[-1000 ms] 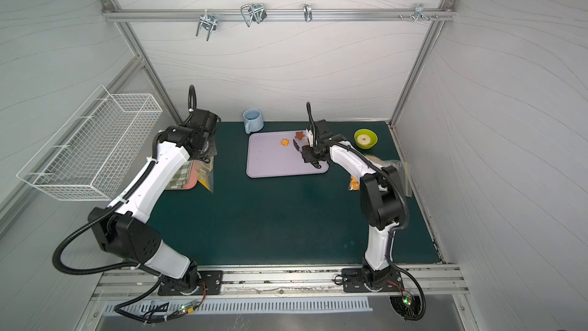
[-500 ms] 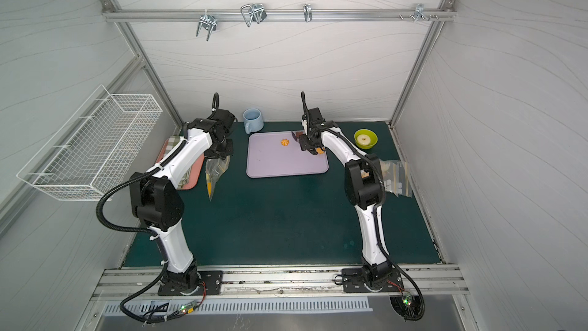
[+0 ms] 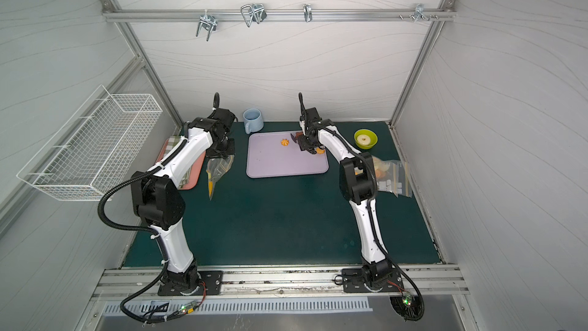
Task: Put the cookies into a resealable bag to prevent moisture
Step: Pick up the cookie from the tray.
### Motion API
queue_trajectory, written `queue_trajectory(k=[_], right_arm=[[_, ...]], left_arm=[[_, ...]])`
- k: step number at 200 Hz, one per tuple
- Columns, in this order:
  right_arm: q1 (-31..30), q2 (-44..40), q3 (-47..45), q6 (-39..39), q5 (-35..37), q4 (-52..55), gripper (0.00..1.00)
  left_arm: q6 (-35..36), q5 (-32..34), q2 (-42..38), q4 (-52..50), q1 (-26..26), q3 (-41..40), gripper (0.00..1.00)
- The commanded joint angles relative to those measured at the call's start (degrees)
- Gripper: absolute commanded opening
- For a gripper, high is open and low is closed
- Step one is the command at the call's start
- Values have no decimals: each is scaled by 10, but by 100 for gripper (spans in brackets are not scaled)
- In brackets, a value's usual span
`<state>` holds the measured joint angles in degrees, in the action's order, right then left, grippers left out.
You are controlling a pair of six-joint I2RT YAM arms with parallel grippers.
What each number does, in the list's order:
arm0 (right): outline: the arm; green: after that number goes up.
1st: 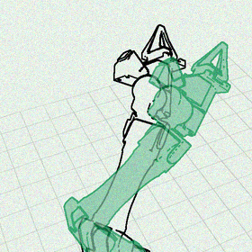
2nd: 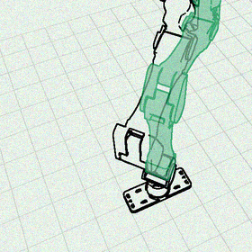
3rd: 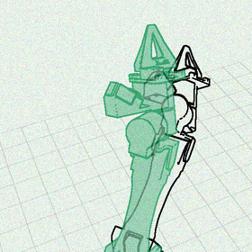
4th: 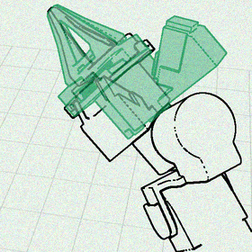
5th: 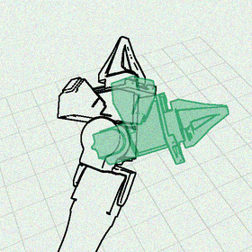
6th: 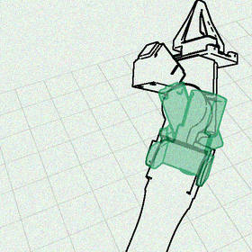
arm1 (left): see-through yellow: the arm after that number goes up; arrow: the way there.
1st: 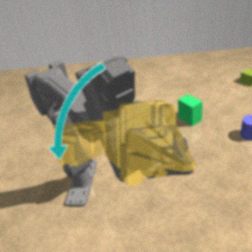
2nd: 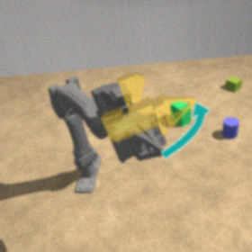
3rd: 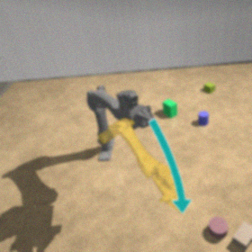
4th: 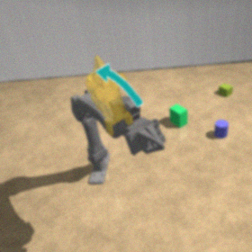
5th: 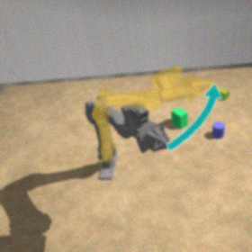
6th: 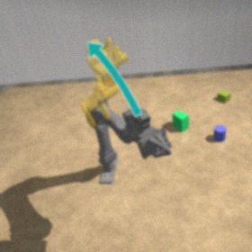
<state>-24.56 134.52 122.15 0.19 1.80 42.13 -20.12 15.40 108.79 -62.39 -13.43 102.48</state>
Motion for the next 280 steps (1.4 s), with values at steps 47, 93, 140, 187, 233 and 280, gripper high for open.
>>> queue_trajectory(k=[47, 93, 140, 187, 233, 280], right_arm=[[3, 42, 51, -28, 24, 33, 60], [4, 49, 58, -30, 20, 33, 55], [4, 39, 45, -31, 17, 19, 49], [5, -14, -22, -25, 12, -27, 47], [5, -117, -144, -7, 12, -95, 46], [4, -219, -260, 17, 8, -137, 46]], left_arm=[[5, -4, -5, 5, 3, 3, 0], [5, -6, -3, 6, 3, 2, 0], [6, -13, -4, 8, 5, 2, 0], [11, -26, -5, 11, 7, 0, 0], [17, -50, -13, 25, 6, -10, 0], [21, -85, -20, 47, 7, -23, 0]])
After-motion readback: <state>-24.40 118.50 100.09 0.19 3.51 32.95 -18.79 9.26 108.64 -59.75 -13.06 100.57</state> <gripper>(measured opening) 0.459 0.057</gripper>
